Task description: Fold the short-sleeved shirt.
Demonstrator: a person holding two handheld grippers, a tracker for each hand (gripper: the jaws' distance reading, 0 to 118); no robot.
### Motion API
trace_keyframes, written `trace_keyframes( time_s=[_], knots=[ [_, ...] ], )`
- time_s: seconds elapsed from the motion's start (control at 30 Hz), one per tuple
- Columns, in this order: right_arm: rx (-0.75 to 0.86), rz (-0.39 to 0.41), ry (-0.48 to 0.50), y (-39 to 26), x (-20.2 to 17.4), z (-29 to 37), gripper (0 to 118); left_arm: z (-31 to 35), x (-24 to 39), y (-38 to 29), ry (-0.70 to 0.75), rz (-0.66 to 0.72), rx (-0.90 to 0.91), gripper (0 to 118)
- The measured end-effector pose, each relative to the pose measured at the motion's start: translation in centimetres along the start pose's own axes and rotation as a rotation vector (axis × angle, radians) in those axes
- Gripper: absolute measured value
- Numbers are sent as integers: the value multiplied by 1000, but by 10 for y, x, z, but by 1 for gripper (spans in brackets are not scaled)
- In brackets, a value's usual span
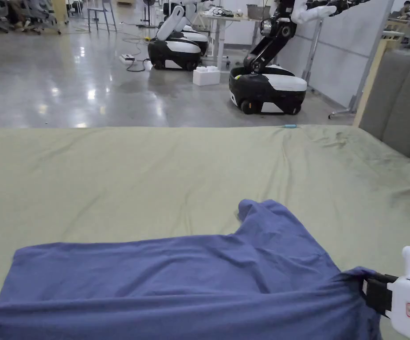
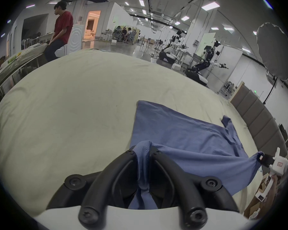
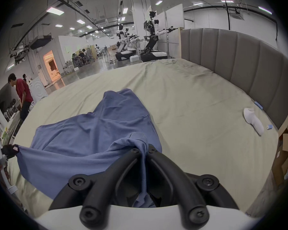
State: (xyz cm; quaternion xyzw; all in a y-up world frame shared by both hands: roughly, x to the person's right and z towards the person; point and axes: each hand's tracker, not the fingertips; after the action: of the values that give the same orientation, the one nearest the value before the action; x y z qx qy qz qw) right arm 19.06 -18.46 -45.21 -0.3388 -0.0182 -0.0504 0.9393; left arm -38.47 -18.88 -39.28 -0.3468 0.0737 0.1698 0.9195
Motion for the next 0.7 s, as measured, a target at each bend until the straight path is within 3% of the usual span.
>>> trace_keyframes(
  time_s=[0.3, 0.37, 0.43, 0.47, 0.5, 0.53, 0.57, 0.67, 0.7],
  knots=[
    [-146, 34, -40, -15, -2, -70, 6, -58, -7, -12, 48, -22, -145, 11],
    [-144, 56, -29, -24, -3, -79, 17, -60, -9, -20, 25, -19, -126, 15],
    [-130, 62, -31, -26, -4, -78, 19, -53, -15, -22, -23, -6, -87, 18],
    [-126, 63, -29, -22, -3, -72, 26, -46, -17, -21, -72, 15, -84, 29],
    [-96, 58, -21, -20, -1, -60, 41, -34, -17, -19, -109, 40, -106, 74],
    [-49, 39, -8, -18, 1, -46, 54, -23, -19, -20, -115, 48, -137, 102],
    [4, 23, 0, -20, 3, -27, 59, -6, -20, -21, -132, 43, -127, 105],
    [53, -3, 33, -38, 5, 29, 59, 43, -18, -34, -107, -40, -99, 101],
    [31, -6, 32, -46, 3, 45, 53, 58, -17, -42, -104, -80, -92, 73]
  ],
)
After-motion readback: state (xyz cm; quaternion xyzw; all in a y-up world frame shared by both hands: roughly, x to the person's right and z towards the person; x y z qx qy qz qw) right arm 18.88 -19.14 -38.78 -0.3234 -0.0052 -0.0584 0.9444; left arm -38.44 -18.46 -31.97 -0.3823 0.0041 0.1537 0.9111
